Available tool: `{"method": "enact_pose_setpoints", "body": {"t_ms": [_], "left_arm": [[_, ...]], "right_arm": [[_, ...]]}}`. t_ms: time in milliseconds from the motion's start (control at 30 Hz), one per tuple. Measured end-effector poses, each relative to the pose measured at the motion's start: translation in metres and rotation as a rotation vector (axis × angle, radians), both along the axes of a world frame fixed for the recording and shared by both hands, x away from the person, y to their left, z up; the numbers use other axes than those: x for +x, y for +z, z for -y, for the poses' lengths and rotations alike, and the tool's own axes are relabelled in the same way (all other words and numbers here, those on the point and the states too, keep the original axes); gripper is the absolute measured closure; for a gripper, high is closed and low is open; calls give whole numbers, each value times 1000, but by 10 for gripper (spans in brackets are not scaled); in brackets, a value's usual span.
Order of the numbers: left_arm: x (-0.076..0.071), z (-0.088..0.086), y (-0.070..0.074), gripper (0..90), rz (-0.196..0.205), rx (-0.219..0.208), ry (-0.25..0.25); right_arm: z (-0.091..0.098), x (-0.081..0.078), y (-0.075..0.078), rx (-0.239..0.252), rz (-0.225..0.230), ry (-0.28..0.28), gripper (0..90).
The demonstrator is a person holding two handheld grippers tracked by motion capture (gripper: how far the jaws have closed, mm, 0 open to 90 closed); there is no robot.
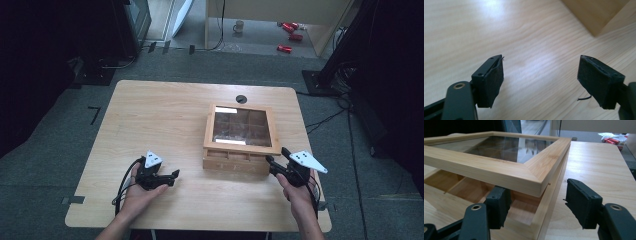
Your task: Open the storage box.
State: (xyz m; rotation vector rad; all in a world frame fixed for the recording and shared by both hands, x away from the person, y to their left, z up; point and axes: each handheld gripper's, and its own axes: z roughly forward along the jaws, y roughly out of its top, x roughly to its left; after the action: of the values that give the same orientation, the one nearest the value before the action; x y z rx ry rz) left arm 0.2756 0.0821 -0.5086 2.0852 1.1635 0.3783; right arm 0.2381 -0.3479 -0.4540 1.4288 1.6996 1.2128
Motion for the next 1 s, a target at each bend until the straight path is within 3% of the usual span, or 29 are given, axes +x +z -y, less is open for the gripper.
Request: {"method": "enact_pose_setpoints", "body": {"t_ms": [67, 200, 300, 433, 600, 1000], "left_arm": [[0, 1, -4, 193, -12, 23, 6], [-1, 3, -5, 190, 7, 42, 10], [-5, 6, -9, 187, 53, 81, 8], [-7, 9, -10, 179, 58, 68, 1], [-7, 9, -10, 179, 60, 64, 5], [-7, 9, -10, 182, 55, 58, 17]], "right_arm": [[1, 2, 4, -1, 0, 1, 368], [1, 6, 12, -8, 10, -1, 365], [1, 10, 18, -13, 15, 0, 350], [2, 18, 31, -27, -5, -3, 348], [0, 26, 50, -69, 6, -17, 348], [6, 48, 76, -71, 47, 17, 343]]}}
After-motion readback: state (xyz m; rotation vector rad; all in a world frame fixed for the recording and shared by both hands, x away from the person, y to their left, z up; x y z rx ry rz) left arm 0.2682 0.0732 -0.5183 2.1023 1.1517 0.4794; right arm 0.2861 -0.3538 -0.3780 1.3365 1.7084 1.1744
